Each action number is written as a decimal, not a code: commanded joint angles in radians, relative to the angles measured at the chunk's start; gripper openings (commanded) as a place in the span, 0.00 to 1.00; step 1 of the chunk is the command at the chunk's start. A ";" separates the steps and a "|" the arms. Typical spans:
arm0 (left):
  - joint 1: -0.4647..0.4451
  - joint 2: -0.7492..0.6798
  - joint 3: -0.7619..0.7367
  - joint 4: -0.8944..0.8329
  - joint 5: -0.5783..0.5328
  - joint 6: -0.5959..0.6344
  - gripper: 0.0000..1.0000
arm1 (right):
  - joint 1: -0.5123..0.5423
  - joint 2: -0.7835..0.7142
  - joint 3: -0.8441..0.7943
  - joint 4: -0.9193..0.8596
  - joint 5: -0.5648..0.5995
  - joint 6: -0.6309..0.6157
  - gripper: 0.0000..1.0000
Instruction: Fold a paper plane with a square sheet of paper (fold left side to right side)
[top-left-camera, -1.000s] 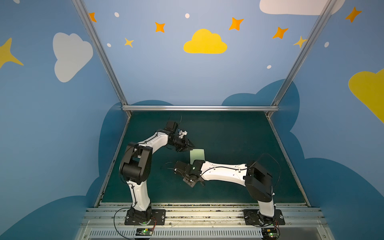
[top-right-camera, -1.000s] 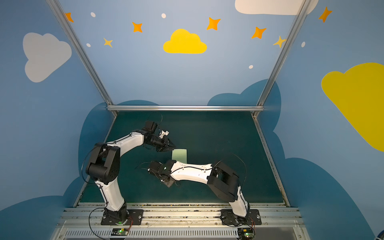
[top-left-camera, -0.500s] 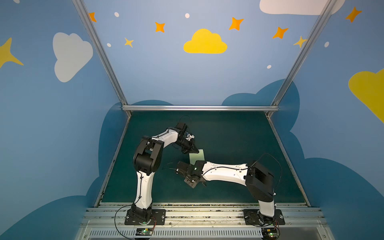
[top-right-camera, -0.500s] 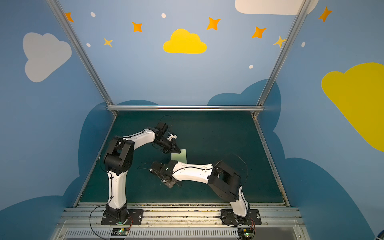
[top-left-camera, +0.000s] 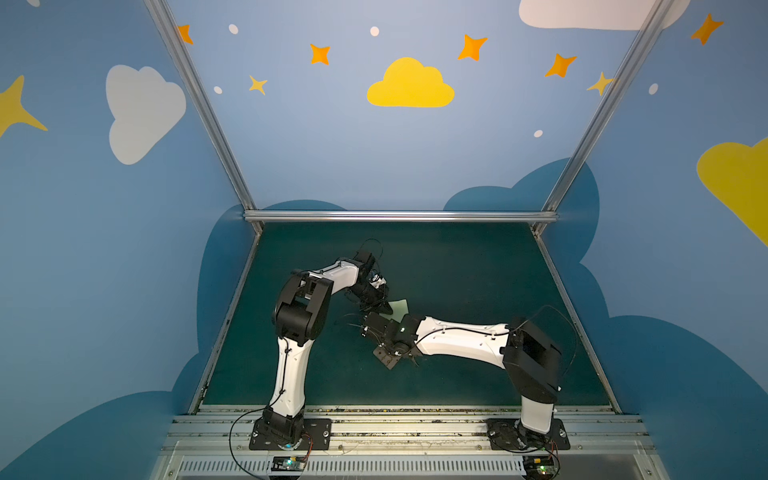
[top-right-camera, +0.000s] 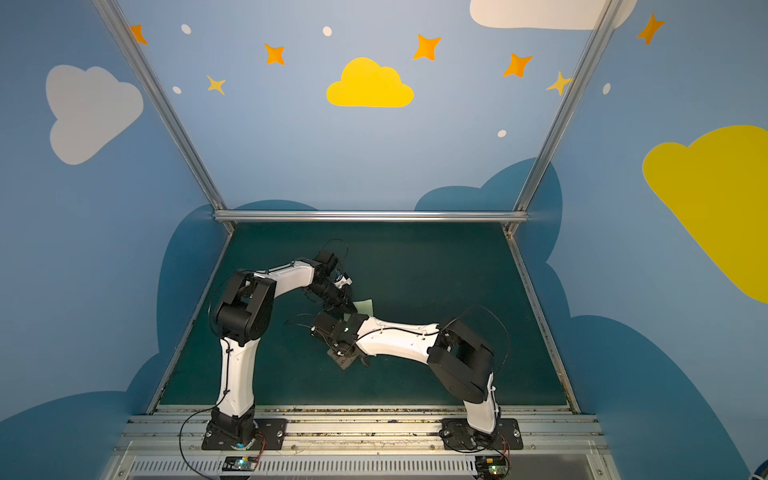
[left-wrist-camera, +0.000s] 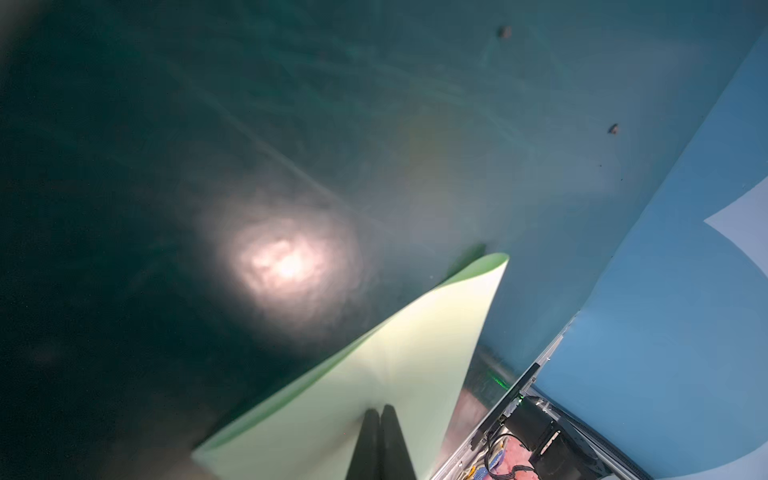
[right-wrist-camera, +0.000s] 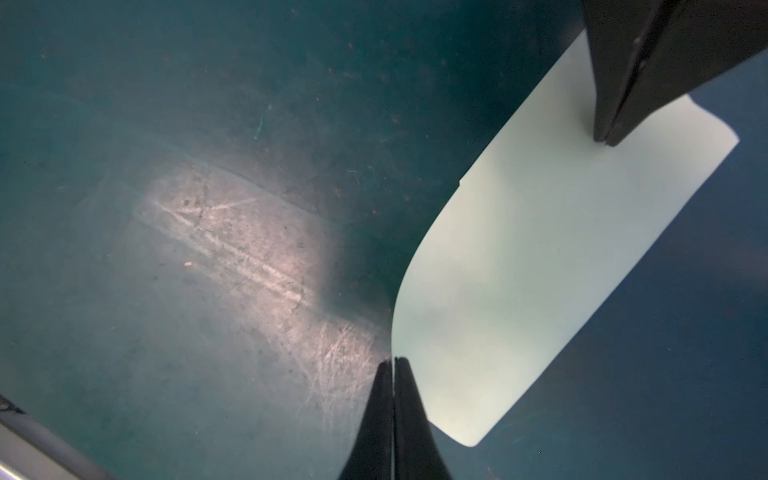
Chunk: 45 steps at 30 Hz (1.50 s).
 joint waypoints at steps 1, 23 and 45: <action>-0.010 0.029 -0.002 -0.043 -0.062 0.028 0.04 | -0.024 -0.051 -0.026 0.020 -0.027 0.020 0.00; -0.023 0.040 -0.001 -0.051 -0.078 0.044 0.04 | -0.200 -0.044 -0.099 0.125 -0.128 0.035 0.00; -0.029 0.043 0.004 -0.054 -0.067 0.050 0.04 | -0.296 0.021 -0.082 0.143 -0.172 0.016 0.00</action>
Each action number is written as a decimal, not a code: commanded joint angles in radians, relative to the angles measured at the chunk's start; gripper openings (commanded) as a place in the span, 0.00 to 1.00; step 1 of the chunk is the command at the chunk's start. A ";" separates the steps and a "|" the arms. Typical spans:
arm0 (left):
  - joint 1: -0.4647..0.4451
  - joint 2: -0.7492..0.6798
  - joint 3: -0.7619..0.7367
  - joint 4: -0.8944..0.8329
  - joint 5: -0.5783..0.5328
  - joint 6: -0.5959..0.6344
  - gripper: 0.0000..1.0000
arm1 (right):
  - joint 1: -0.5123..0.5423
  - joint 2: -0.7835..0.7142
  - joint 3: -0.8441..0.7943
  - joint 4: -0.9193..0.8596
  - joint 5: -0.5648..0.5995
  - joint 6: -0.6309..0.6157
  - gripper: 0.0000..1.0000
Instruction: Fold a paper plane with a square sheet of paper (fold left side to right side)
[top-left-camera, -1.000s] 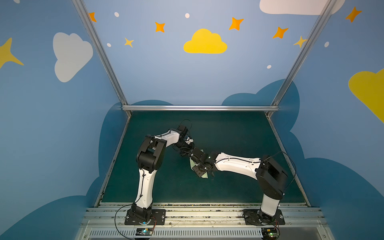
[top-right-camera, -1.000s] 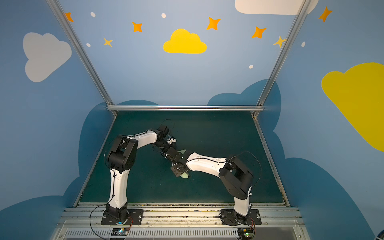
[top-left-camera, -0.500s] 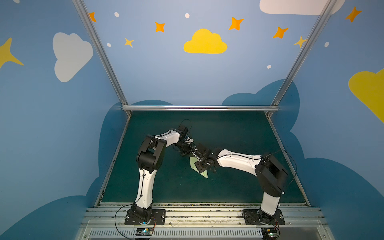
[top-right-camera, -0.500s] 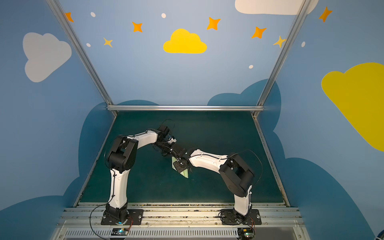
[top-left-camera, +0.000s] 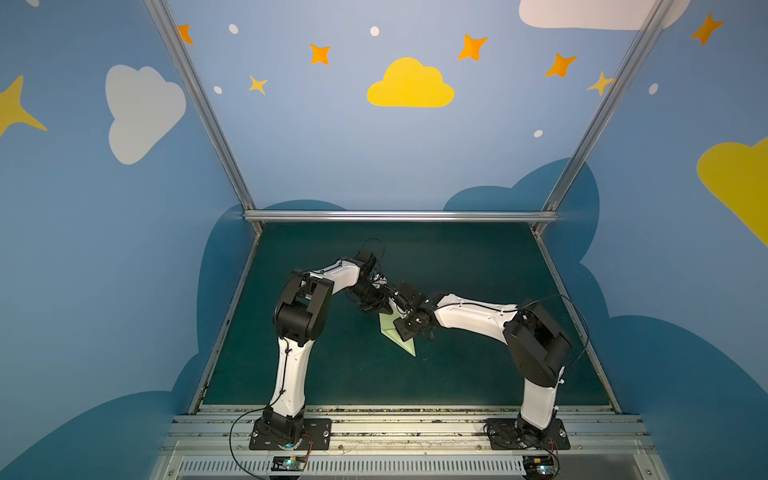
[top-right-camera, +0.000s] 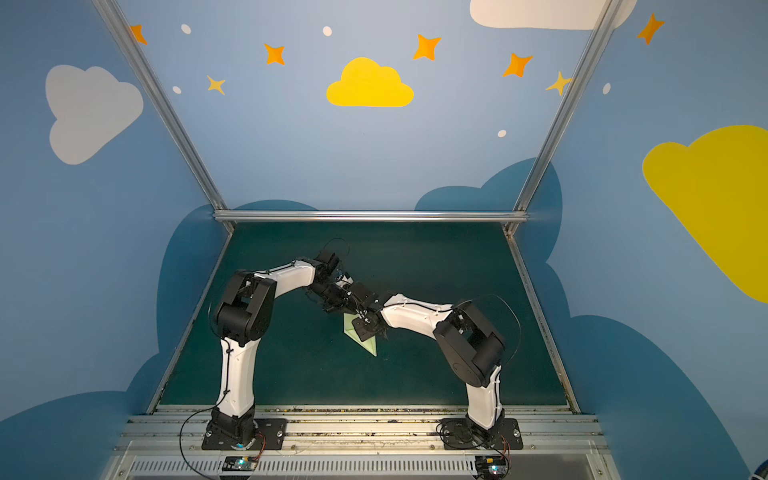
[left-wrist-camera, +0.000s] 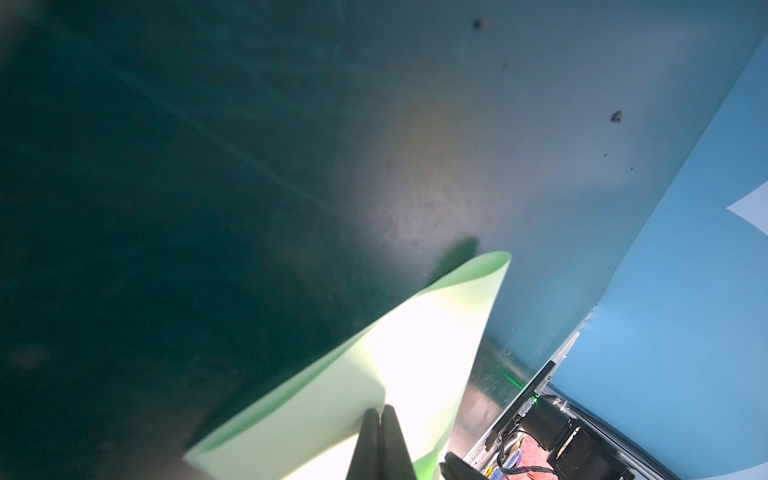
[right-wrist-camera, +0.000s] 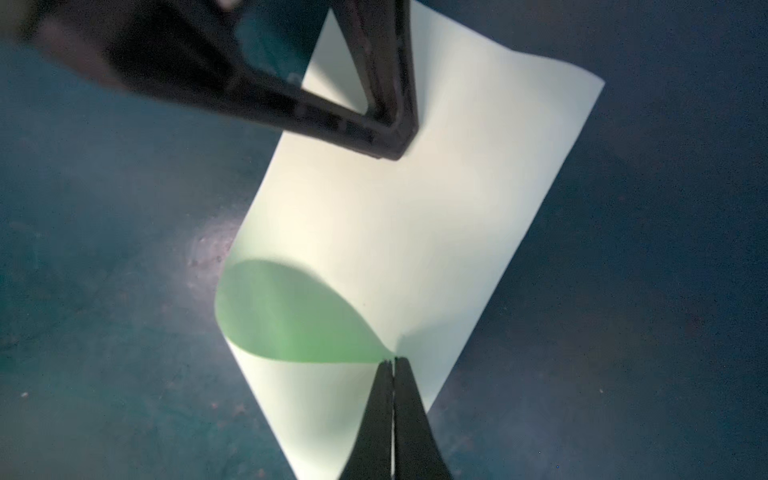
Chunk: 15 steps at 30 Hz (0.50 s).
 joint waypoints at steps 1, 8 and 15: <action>-0.019 0.044 -0.006 -0.042 -0.045 0.015 0.04 | -0.012 0.022 0.008 0.004 -0.014 -0.006 0.00; -0.020 0.044 -0.006 -0.044 -0.041 0.017 0.04 | -0.024 0.034 0.016 0.005 -0.024 -0.008 0.00; -0.019 0.047 -0.003 -0.044 -0.038 0.020 0.04 | -0.012 -0.044 -0.021 0.026 -0.054 -0.007 0.00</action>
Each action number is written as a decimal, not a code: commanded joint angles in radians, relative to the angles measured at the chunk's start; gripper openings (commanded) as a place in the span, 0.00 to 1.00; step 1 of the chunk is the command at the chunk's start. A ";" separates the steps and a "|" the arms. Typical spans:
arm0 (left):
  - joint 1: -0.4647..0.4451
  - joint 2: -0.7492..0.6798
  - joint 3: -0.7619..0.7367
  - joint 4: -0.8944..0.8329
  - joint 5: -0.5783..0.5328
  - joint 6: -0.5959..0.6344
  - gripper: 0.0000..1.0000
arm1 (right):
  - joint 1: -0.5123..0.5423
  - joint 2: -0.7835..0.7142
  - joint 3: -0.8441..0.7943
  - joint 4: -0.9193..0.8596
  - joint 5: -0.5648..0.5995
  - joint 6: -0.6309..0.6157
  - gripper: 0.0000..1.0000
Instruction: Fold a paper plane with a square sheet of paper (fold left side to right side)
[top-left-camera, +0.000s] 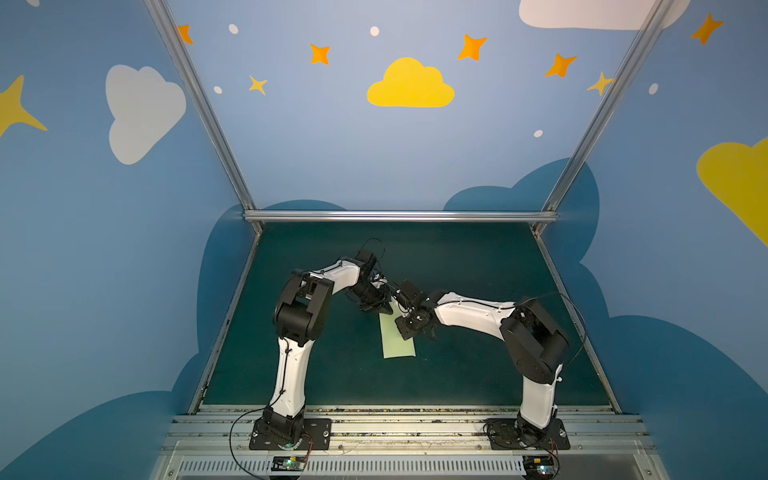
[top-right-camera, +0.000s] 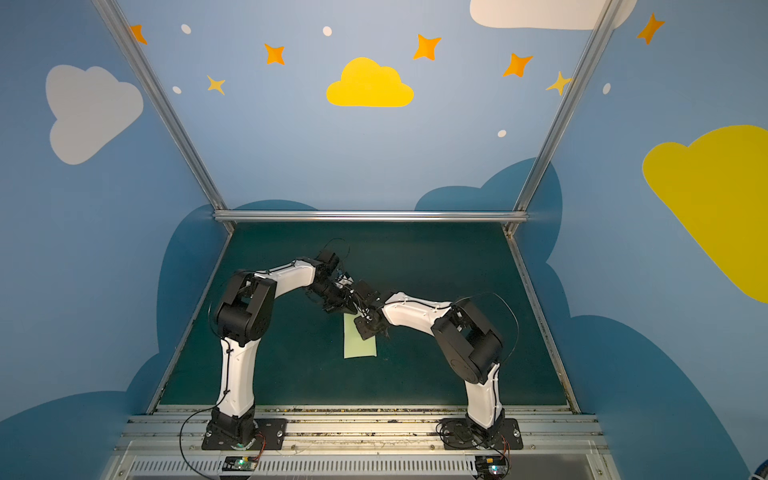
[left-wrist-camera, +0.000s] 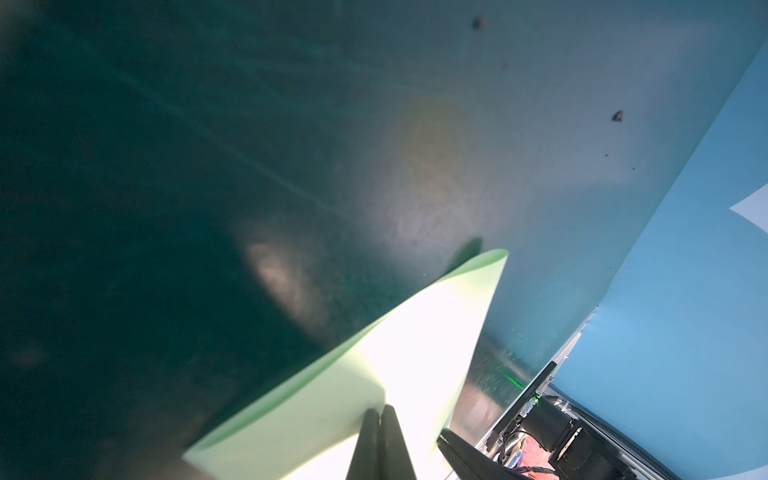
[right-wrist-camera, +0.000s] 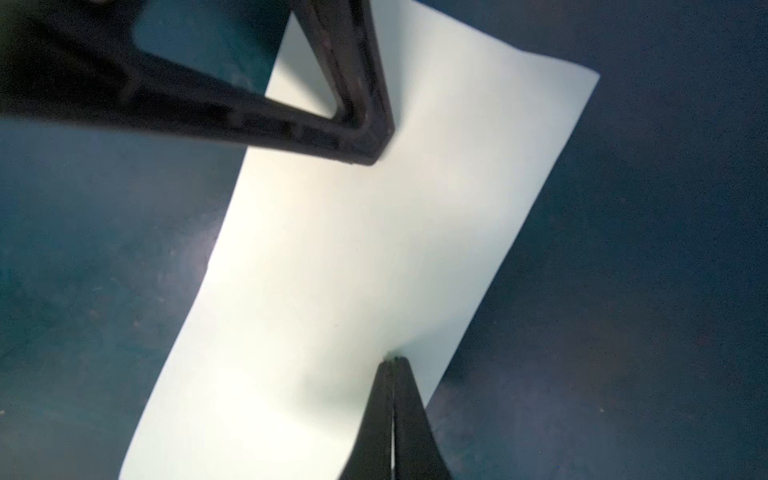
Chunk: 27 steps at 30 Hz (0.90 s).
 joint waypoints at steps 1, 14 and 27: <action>-0.019 0.047 -0.005 -0.041 -0.037 0.020 0.04 | 0.022 -0.076 -0.018 0.009 -0.025 -0.017 0.00; -0.020 0.062 0.001 -0.047 -0.027 0.026 0.04 | 0.298 -0.074 -0.010 -0.081 0.252 -0.128 0.76; -0.020 0.060 -0.002 -0.051 -0.024 0.033 0.04 | 0.435 0.030 -0.011 -0.067 0.536 -0.219 0.82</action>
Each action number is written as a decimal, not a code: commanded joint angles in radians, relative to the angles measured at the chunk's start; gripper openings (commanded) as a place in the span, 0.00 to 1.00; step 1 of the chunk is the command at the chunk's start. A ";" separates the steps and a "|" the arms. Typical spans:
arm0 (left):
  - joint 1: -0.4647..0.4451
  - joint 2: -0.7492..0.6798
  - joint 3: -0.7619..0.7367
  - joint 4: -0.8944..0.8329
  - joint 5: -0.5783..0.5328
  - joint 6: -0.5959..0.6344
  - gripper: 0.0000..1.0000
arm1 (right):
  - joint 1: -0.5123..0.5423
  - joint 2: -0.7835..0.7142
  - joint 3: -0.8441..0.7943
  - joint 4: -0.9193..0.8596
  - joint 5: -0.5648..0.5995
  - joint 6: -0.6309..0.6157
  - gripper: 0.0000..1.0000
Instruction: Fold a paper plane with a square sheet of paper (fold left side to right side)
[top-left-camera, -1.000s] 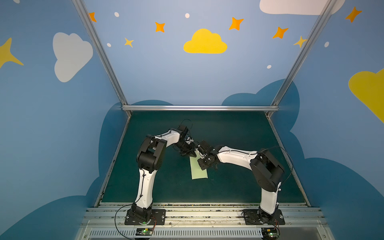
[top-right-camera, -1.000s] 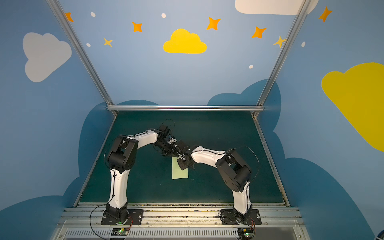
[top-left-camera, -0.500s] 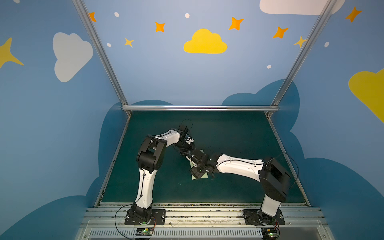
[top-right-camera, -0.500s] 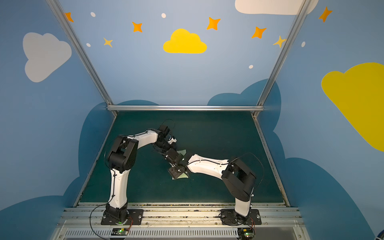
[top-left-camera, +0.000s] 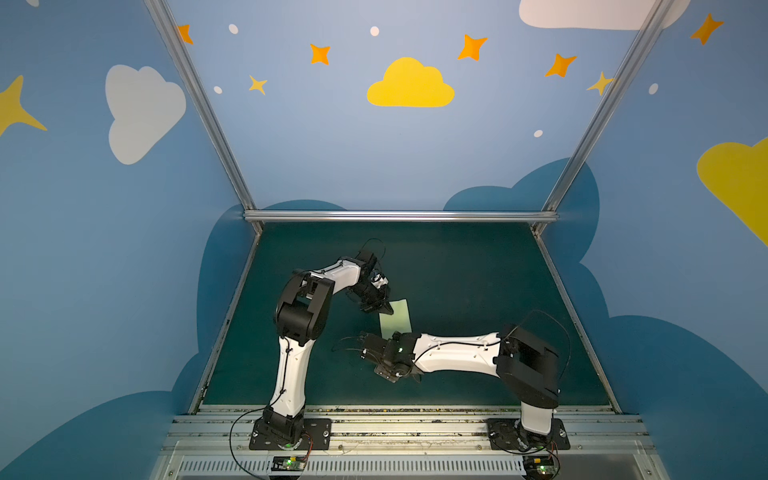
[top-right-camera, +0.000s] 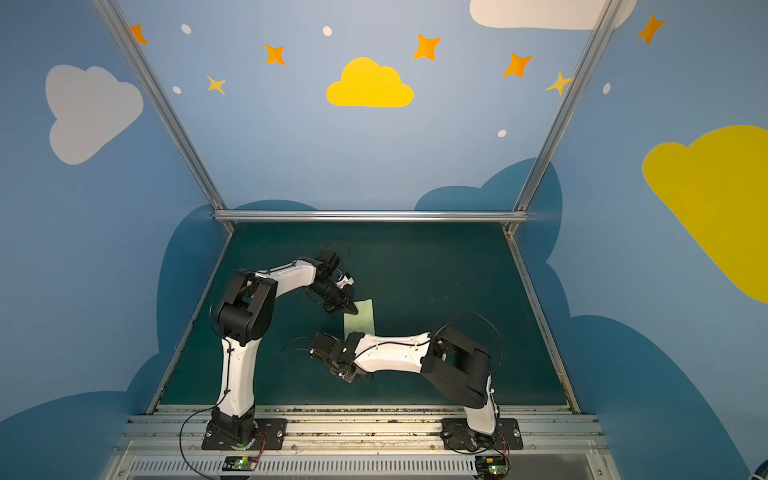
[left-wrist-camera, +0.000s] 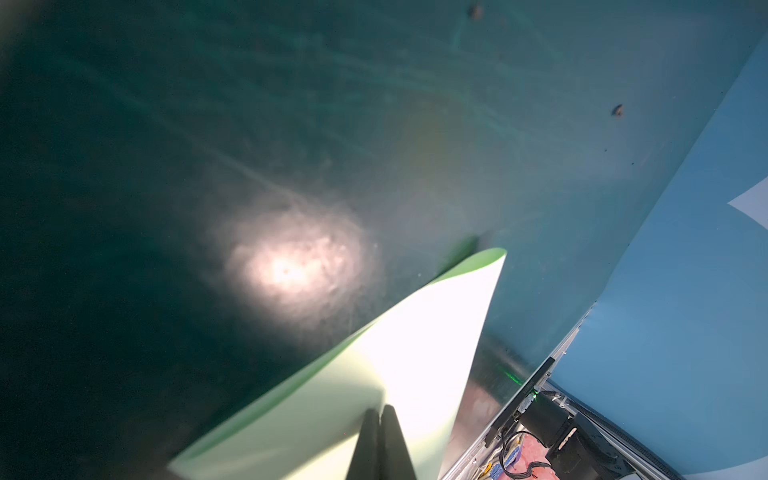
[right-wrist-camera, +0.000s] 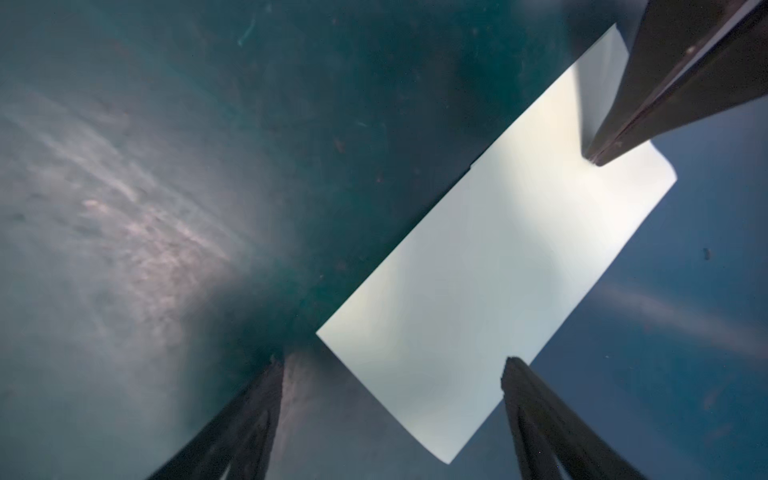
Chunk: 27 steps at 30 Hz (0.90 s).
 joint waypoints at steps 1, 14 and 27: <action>-0.017 0.049 -0.011 -0.042 -0.031 0.023 0.04 | 0.024 0.034 0.002 -0.003 0.116 -0.036 0.82; -0.019 0.051 -0.011 -0.041 -0.026 0.024 0.04 | 0.039 0.086 -0.005 0.080 0.289 -0.082 0.76; -0.018 0.052 -0.009 -0.041 -0.021 0.026 0.04 | 0.026 0.030 0.008 0.079 0.259 -0.081 0.45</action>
